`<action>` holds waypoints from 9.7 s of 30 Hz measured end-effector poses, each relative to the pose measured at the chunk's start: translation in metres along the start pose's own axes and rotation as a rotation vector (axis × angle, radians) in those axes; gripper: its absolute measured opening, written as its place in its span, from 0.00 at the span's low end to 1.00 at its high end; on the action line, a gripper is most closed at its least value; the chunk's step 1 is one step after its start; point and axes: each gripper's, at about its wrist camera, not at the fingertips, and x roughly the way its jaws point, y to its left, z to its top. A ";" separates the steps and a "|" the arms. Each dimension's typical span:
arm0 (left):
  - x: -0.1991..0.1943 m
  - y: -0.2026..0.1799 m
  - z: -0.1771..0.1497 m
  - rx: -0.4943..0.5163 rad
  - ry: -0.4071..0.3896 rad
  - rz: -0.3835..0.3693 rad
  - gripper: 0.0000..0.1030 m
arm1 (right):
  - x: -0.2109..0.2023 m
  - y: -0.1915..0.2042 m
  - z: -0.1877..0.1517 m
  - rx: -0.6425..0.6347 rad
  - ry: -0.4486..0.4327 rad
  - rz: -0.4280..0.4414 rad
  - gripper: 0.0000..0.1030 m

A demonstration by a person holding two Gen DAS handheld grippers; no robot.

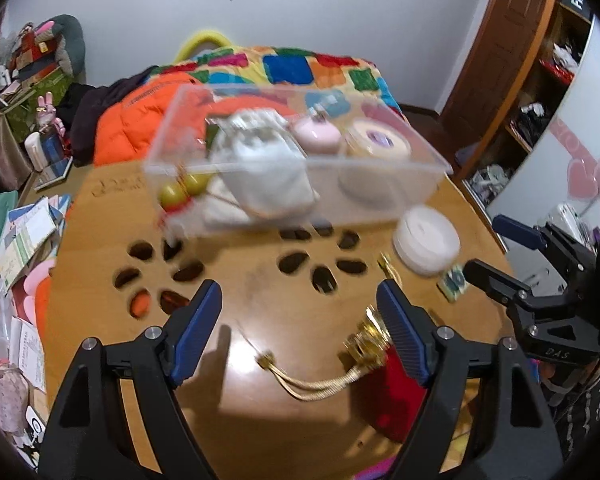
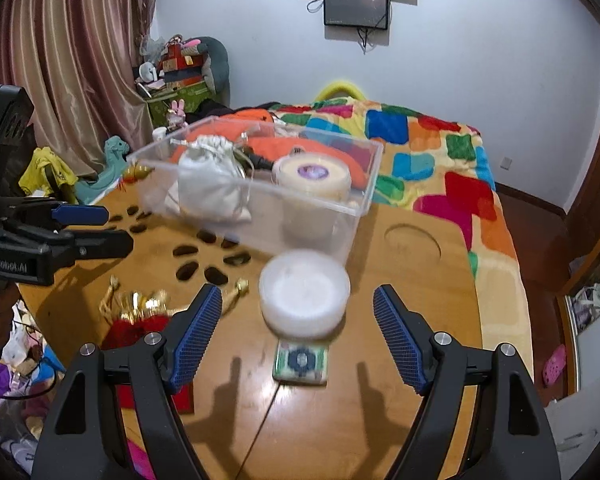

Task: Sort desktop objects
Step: 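Withdraw both grippers toward the red pouch and white round container, then grasp the red velvet pouch with the left gripper while the right grasps the white round container, then lift the red pouch and white container and carry both over the clear box, then lower both into the clear box and open both grippers, then withdraw both grippers and move the right gripper to the square flower tile, then grasp the small square flower-print tile with the right gripper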

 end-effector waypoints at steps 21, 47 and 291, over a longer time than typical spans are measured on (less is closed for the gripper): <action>0.022 -0.027 -0.039 0.043 0.013 0.001 0.64 | 0.045 -0.008 -0.002 -0.029 0.112 0.022 0.73; 0.006 -0.021 -0.043 0.039 -0.067 0.009 0.22 | 0.059 0.009 0.005 -0.061 0.121 0.077 0.61; 0.014 0.068 0.037 -0.159 -0.118 0.043 0.30 | 0.024 0.004 -0.045 0.044 0.077 0.111 0.31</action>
